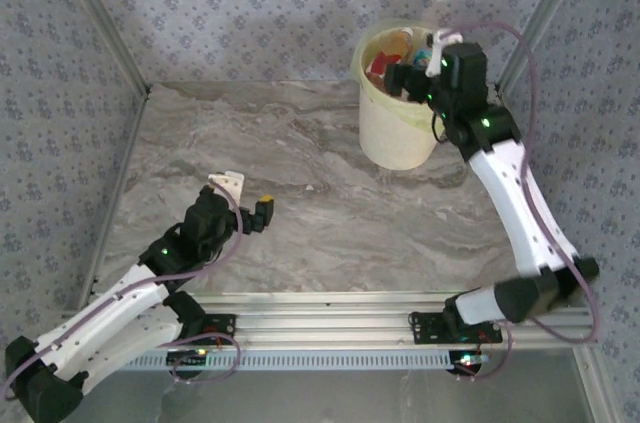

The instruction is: Put the plastic bottles in the bin

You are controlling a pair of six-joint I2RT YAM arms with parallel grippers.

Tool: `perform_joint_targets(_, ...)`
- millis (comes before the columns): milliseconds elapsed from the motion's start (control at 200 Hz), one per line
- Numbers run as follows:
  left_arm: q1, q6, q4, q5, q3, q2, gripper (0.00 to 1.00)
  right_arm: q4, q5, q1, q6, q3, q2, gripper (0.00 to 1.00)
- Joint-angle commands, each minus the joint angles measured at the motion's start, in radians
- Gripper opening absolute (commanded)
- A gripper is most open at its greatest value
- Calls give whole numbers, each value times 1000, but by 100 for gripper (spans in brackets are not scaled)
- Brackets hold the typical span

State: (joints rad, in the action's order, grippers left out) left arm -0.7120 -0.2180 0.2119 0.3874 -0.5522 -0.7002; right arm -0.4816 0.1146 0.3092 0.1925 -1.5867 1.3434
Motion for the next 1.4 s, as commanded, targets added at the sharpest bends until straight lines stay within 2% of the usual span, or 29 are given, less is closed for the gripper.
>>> perform_joint_targets(0,70,16,-102,138,18,23,100,74,13,-13,-48,189,-123,100)
perform_joint_targets(80,123,17,-136,182,68,38,100,89,28,-19,-51,354,-237,100)
perform_joint_targets(175,200,30,-156,185,128,59,100,180,80,-25,-100,605,-384,100)
perform_joint_targets(305,306,81,-269,125,215,77,100,319,168,-52,-110,914,-552,100)
perform_joint_targets(390,374,89,-386,54,263,38,100,490,186,-97,-146,1088,-598,100)
perform_joint_targets(470,425,85,-425,20,246,-41,100,610,209,-152,-134,1178,-562,100)
perform_joint_targets(600,471,148,-582,26,239,-195,100,853,222,-254,-126,1261,-400,100)
perform_joint_targets(660,507,161,-688,-15,247,-284,100,978,213,-286,-118,1285,-323,100)
perform_joint_targets(800,572,207,-909,-49,242,-512,100,1198,218,-310,-133,1291,-123,100)
perform_joint_targets(894,621,220,-1068,-110,258,-629,100,1333,188,-310,-139,1290,2,100)
perform_joint_targets(1009,669,205,-1118,-186,239,-718,99,1451,189,-270,-204,1301,109,100)
perform_joint_targets(1054,682,199,-1180,-205,247,-771,100,1414,187,-251,-225,1278,121,100)
perform_joint_targets(1114,689,199,-1286,-220,252,-854,100,1396,142,-275,-196,1265,148,100)
perform_joint_targets(1159,689,199,-1196,-229,228,-835,100,1474,125,-296,-195,1255,214,100)
perform_joint_targets(1189,689,199,-1117,-234,203,-814,100,1368,109,-298,-193,1222,198,100)
perform_joint_targets(1214,690,201,-1123,-242,192,-828,100,1284,85,-307,-182,1206,170,100)
perform_joint_targets(1259,693,205,-1089,-253,161,-845,100,1396,64,-316,-189,1232,195,100)
perform_joint_targets(1289,712,192,-1018,-291,139,-832,100,1368,72,-314,-190,1223,191,100)
perform_joint_targets(1339,735,179,-1058,-325,147,-842,100,1336,72,-311,-190,1217,178,100)
perform_joint_targets(1394,733,180,-1025,-326,140,-833,100,1330,75,-309,-192,1215,178,100)
